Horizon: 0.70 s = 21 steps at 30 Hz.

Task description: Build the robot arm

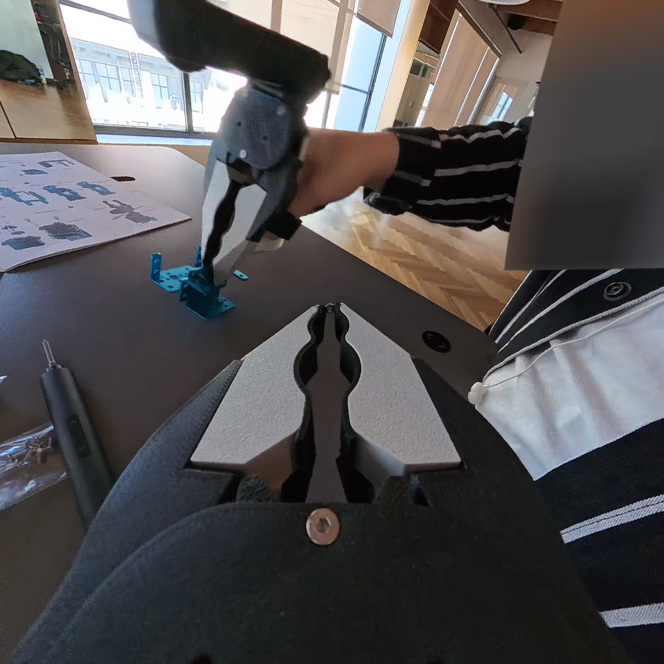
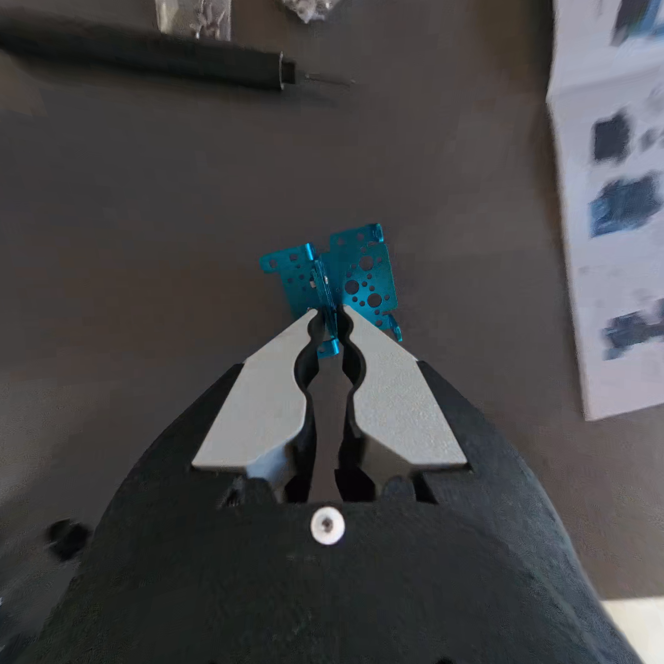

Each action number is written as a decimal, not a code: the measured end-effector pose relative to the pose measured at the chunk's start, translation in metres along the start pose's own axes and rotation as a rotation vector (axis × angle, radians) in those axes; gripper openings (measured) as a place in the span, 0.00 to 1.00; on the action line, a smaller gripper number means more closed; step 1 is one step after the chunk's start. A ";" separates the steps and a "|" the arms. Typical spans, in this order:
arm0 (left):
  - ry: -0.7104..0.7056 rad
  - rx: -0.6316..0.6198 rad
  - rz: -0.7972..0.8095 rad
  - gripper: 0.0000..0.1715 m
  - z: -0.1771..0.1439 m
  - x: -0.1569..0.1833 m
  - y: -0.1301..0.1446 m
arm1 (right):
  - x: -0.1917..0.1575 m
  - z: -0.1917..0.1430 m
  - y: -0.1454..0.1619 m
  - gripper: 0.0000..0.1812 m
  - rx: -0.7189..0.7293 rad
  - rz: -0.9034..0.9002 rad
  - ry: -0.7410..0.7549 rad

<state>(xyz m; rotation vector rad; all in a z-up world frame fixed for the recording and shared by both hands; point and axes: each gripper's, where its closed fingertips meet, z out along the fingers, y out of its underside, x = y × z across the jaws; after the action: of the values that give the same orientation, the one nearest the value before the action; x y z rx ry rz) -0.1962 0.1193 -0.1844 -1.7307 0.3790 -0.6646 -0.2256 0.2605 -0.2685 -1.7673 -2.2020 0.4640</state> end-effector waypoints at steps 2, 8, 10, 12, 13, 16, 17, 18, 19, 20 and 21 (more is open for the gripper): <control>0.000 0.004 0.000 0.02 -0.001 0.002 0.001 | -0.003 0.002 0.001 0.03 -0.018 0.150 -0.124; 0.000 0.009 -0.001 0.02 -0.005 0.004 0.006 | -0.010 0.005 0.005 0.03 -0.093 0.357 -0.292; 0.000 0.014 -0.006 0.02 -0.006 0.004 0.007 | -0.012 0.006 0.004 0.03 -0.106 0.382 -0.320; 0.000 0.022 -0.005 0.02 -0.007 0.004 0.007 | -0.014 0.006 0.002 0.03 -0.103 0.391 -0.330; 0.000 0.024 -0.004 0.02 -0.007 0.004 0.007 | -0.015 0.007 0.002 0.03 -0.101 0.392 -0.337; -0.002 0.028 -0.002 0.02 -0.008 0.004 0.007 | -0.016 0.007 0.001 0.03 -0.092 0.398 -0.351; -0.004 0.028 -0.002 0.02 -0.009 0.003 0.008 | -0.017 0.007 0.000 0.03 -0.088 0.398 -0.353; -0.004 0.028 -0.003 0.02 -0.009 0.003 0.008 | -0.017 0.007 0.000 0.03 -0.084 0.395 -0.357; -0.004 0.030 -0.005 0.02 -0.010 0.002 0.008 | -0.017 0.007 0.000 0.03 -0.079 0.393 -0.358; -0.005 0.032 -0.007 0.02 -0.010 0.002 0.008 | -0.017 0.007 0.000 0.03 -0.074 0.390 -0.359; -0.005 0.032 -0.008 0.02 -0.010 0.001 0.008 | -0.018 0.007 0.001 0.03 -0.072 0.386 -0.361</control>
<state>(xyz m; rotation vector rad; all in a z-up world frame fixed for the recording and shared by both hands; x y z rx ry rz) -0.2007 0.1084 -0.1904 -1.7040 0.3555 -0.6686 -0.2237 0.2424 -0.2755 -2.3150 -2.1120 0.8572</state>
